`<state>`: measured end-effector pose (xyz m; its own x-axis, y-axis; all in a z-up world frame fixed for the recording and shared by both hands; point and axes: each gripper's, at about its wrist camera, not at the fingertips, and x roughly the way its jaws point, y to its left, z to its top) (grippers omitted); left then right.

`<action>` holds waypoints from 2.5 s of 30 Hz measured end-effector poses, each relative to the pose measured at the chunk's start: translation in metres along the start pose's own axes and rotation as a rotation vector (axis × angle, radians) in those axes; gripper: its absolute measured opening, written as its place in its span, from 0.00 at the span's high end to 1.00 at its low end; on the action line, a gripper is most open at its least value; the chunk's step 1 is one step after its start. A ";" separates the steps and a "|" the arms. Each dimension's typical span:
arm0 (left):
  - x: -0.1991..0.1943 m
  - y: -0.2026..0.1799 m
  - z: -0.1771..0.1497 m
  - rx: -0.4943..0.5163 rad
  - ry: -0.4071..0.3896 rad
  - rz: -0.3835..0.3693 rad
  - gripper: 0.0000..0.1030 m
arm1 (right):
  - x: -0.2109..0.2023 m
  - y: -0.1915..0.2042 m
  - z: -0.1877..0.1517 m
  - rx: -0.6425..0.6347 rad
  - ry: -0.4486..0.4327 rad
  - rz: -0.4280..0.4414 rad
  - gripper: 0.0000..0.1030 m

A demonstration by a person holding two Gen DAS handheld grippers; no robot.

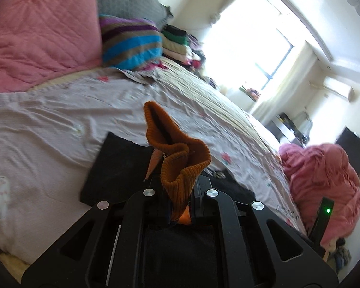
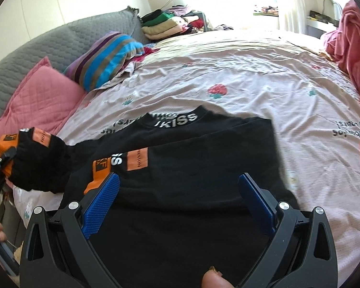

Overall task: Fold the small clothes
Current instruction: 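Fold the sleeve across the body with the left tool and release, then grasp the folded orange cuff with the right tool and adjust it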

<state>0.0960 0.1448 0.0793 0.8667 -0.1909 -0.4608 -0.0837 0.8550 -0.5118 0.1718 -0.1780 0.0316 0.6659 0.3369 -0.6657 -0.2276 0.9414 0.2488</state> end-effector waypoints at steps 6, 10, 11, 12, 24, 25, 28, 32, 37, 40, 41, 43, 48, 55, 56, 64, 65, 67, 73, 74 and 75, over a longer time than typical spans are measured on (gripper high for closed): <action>0.021 -0.030 -0.019 0.054 0.070 -0.029 0.96 | -0.012 -0.022 0.000 0.035 -0.017 -0.012 0.04; 0.036 -0.041 -0.032 0.065 0.124 -0.047 0.96 | -0.017 -0.033 -0.003 0.050 -0.020 -0.019 0.04; 0.041 -0.045 -0.036 0.072 0.141 -0.049 0.96 | -0.018 -0.035 -0.003 0.053 -0.020 -0.021 0.04; 0.045 -0.047 -0.040 0.076 0.155 -0.051 0.96 | -0.019 -0.039 -0.004 0.057 -0.022 -0.024 0.04; 0.083 -0.073 -0.080 0.161 0.313 -0.083 0.86 | -0.020 -0.062 -0.011 0.096 -0.006 -0.052 0.04; 0.085 -0.073 -0.082 0.159 0.329 -0.093 0.81 | -0.019 -0.063 -0.012 0.101 0.001 -0.045 0.04; 0.084 -0.074 -0.083 0.165 0.340 -0.097 0.68 | -0.013 -0.062 -0.016 0.101 0.024 -0.026 0.04; 0.075 -0.067 -0.074 0.143 0.310 -0.090 0.43 | -0.002 -0.050 -0.022 0.087 0.075 0.030 0.04; 0.067 -0.058 -0.062 0.120 0.279 -0.068 0.38 | 0.014 -0.023 -0.032 0.066 0.148 0.108 0.04; 0.062 -0.048 -0.055 0.100 0.265 -0.042 0.31 | 0.022 -0.007 -0.039 0.040 0.193 0.131 0.05; 0.060 -0.045 -0.053 0.097 0.256 -0.028 0.28 | 0.026 0.000 -0.042 0.031 0.211 0.143 0.04; 0.055 -0.039 -0.049 0.095 0.236 0.007 0.14 | 0.031 0.010 -0.047 0.018 0.238 0.158 0.05; 0.040 -0.023 -0.036 0.093 0.176 0.107 0.09 | 0.046 0.031 -0.057 -0.024 0.286 0.157 0.27; 0.025 -0.003 -0.027 0.049 0.143 0.131 0.09 | 0.048 0.053 -0.052 -0.096 0.247 0.179 0.89; 0.024 0.001 -0.025 0.042 0.137 0.139 0.09 | 0.042 0.056 -0.045 -0.118 0.210 0.191 0.89; 0.012 0.020 -0.018 -0.003 0.111 0.175 0.09 | 0.008 0.067 0.013 -0.228 0.041 0.229 0.90; 0.011 0.022 -0.017 -0.006 0.108 0.180 0.09 | 0.007 0.067 0.020 -0.236 0.028 0.227 0.90; 0.008 0.026 -0.016 -0.013 0.103 0.190 0.09 | 0.000 0.062 0.034 -0.254 -0.016 0.215 0.90; 0.006 0.031 -0.014 -0.023 0.098 0.216 0.09 | -0.008 0.037 0.061 -0.264 -0.087 0.146 0.91; 0.007 0.031 -0.013 -0.021 0.100 0.217 0.09 | -0.008 0.032 0.063 -0.262 -0.090 0.137 0.91; 0.008 0.030 -0.013 -0.018 0.101 0.218 0.09 | -0.007 0.026 0.064 -0.257 -0.094 0.126 0.91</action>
<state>0.0940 0.1625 0.0509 0.7738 -0.0510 -0.6314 -0.2729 0.8727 -0.4049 0.2066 -0.1563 0.0872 0.6808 0.4600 -0.5701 -0.4771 0.8690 0.1314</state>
